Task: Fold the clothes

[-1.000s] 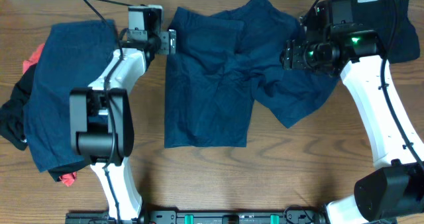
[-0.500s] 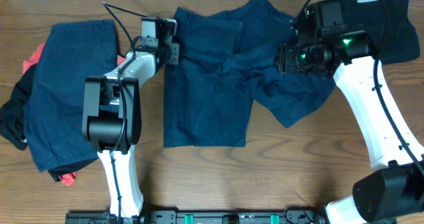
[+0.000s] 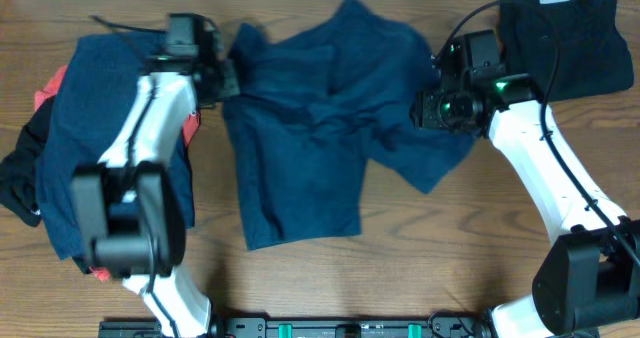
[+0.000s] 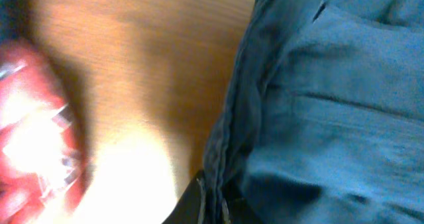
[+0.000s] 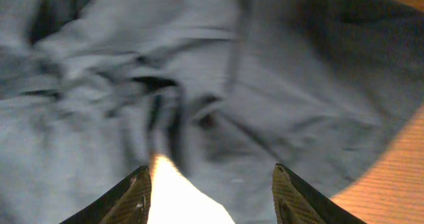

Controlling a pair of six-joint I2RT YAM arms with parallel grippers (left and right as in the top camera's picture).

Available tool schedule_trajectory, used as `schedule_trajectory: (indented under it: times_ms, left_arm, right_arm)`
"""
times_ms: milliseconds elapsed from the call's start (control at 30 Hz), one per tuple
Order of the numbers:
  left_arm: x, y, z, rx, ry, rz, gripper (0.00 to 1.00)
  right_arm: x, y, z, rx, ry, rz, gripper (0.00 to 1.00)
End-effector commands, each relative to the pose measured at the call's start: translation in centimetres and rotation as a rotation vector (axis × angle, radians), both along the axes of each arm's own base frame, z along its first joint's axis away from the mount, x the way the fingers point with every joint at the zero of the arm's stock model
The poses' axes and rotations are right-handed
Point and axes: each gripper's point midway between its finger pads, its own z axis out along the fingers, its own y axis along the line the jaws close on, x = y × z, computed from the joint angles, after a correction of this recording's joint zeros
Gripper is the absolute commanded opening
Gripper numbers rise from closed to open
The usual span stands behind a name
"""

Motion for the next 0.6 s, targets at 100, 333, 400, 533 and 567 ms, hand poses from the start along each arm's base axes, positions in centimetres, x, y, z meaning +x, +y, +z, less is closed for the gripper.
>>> schedule_trajectory:
  times_ms: [100, 333, 400, 533, 567]
  left_arm:
    - [-2.0, 1.7, 5.4, -0.020, -0.044, 0.094, 0.06]
    - [-2.3, 1.6, 5.4, -0.021, -0.036, 0.093, 0.06]
    - [-2.3, 1.6, 5.4, -0.021, -0.033, 0.093, 0.06]
    - [-2.3, 1.6, 5.4, -0.021, -0.033, 0.093, 0.06]
    - [-2.3, 1.6, 5.4, -0.021, -0.033, 0.093, 0.06]
  right_arm:
    - [-1.8, 2.6, -2.1, 0.037, 0.042, 0.058, 0.56]
    - [-4.7, 7.1, -4.5, 0.052, 0.077, 0.135, 0.56]
    - [-5.3, 7.8, -5.1, 0.050, 0.076, 0.154, 0.50]
    - [-6.1, 9.1, -6.2, 0.012, 0.036, 0.244, 0.45]
    - [-6.2, 9.1, -6.6, -0.021, 0.019, 0.264, 0.47]
